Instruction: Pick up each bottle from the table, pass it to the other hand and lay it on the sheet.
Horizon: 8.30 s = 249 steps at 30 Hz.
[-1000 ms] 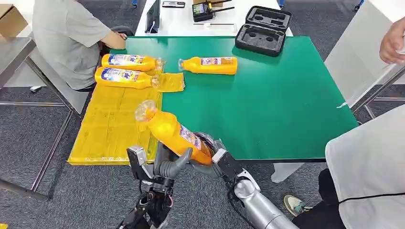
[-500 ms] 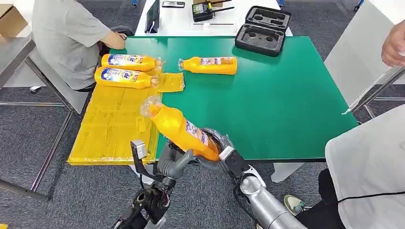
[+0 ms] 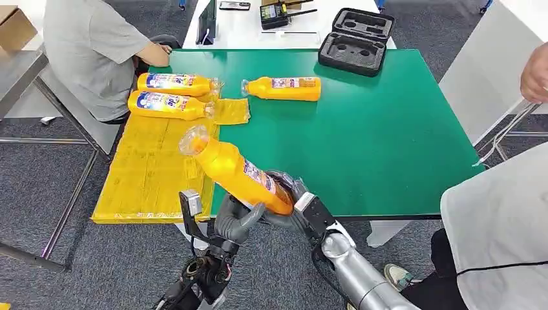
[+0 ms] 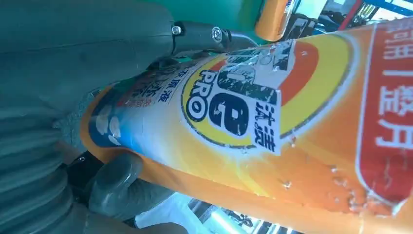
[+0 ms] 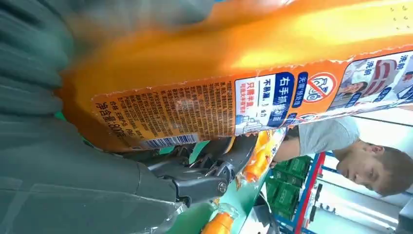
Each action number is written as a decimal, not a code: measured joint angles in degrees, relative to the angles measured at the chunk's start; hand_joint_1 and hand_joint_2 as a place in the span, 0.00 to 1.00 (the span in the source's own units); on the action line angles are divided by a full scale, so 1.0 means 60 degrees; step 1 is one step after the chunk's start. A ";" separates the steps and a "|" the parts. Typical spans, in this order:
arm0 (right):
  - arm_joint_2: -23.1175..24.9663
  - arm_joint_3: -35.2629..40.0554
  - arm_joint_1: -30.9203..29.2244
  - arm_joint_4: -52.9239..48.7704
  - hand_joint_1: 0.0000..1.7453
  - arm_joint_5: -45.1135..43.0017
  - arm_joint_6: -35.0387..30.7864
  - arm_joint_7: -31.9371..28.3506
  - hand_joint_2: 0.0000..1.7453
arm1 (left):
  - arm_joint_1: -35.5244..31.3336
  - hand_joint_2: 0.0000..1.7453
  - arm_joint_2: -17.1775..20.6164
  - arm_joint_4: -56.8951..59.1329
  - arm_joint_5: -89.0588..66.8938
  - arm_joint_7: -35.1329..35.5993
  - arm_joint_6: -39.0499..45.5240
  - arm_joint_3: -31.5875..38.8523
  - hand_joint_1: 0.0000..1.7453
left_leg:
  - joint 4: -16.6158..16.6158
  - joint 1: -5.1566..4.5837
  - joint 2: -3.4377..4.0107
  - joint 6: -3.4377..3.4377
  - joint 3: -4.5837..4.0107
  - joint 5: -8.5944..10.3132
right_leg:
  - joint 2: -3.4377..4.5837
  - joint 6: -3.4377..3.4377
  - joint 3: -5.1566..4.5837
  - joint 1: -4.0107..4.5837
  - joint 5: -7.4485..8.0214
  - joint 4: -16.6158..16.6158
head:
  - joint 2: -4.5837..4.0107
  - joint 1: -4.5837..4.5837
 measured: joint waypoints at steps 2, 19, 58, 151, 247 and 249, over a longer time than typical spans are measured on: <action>0.0007 0.0000 -0.0001 0.0000 1.00 -0.0007 0.0000 -0.0004 1.00 | -0.0001 1.00 0.0000 0.0000 0.0000 -0.0003 0.0007 -0.0022 0.00 | 0.0000 0.0000 0.0001 0.0000 0.0000 0.0000 | 0.0001 0.0000 0.0000 0.0000 0.0000 0.0000 | 0.0000 0.0000; 0.0153 0.0066 0.0152 0.0109 1.00 0.0106 -0.0029 0.0004 1.00 | 0.0142 1.00 0.0000 0.0000 -0.0091 -0.0204 0.0357 0.0131 0.00 | 0.0000 0.0000 0.0002 0.0000 0.0000 0.0000 | 0.0001 0.0000 -0.0002 0.0000 0.0000 -0.0001 | 0.0000 0.0000; 0.0025 -0.0018 0.0749 -0.0423 1.00 0.0437 -0.0426 0.0040 1.00 | 0.0073 1.00 -0.0040 0.0080 0.0051 -0.0200 0.0379 0.0302 0.00 | 0.0000 0.0000 0.0003 0.0000 0.0000 -0.0001 | 0.0001 0.0000 -0.0004 0.0000 0.0000 -0.0002 | 0.0000 0.0000; -0.0190 -0.0379 0.0964 -0.0893 0.99 0.0437 -0.0772 0.0095 1.00 | 0.0358 1.00 -0.0091 -0.0189 -0.0084 0.0051 0.1020 0.0648 0.00 | -0.0001 0.0000 -0.0001 0.0000 -0.0007 -0.0001 | -0.0001 0.0000 -0.0005 0.0000 -0.0001 -0.0002 | 0.0000 0.0000; -0.0273 -0.0543 0.1035 -0.1435 0.82 0.0572 -0.0842 0.0084 1.00 | 0.0568 1.00 -0.0109 -0.0524 -0.0197 -0.0408 0.0175 0.0896 1.00 | -0.0001 0.0000 0.0000 0.0000 -0.0008 -0.0002 | -0.0001 0.0000 -0.0006 0.0000 -0.0001 -0.0002 | 0.0000 0.0000; -0.0273 -0.0543 0.1034 -0.1454 0.76 0.0572 -0.0838 0.0080 1.00 | 0.0587 1.00 -0.0109 -0.0572 -0.0178 -0.0419 0.0168 0.0896 1.00 | 0.0000 0.0000 0.0000 0.0000 -0.0007 -0.0002 | -0.0001 0.0000 -0.0005 0.0000 -0.0001 -0.0002 | 0.0000 0.0000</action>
